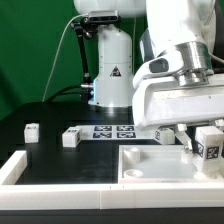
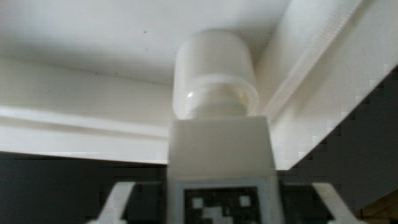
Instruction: Assemble one leg
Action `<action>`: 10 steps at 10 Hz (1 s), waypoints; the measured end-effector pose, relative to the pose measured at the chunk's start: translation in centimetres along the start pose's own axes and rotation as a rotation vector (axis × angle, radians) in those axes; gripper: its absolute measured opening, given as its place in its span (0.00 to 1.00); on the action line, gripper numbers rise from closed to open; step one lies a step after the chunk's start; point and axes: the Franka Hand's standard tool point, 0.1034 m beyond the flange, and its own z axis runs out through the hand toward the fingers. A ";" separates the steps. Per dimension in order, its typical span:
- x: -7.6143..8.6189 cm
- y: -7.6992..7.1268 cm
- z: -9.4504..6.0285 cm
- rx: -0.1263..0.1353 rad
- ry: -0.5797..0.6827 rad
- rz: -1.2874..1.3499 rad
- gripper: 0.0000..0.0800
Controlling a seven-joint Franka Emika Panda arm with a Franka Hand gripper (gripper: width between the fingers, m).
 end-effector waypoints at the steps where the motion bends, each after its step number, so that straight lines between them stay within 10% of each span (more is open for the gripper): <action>1: 0.1 0.0 0.1 -0.003 0.012 0.000 0.36; 7: -0.1 0.1 0.3 0.003 0.009 0.001 0.36; 10: -0.2 0.0 0.3 0.004 0.006 0.001 0.78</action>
Offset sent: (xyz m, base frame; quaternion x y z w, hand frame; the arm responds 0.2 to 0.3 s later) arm -0.0105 -0.0026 -0.0256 0.0205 0.0090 0.0049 0.9997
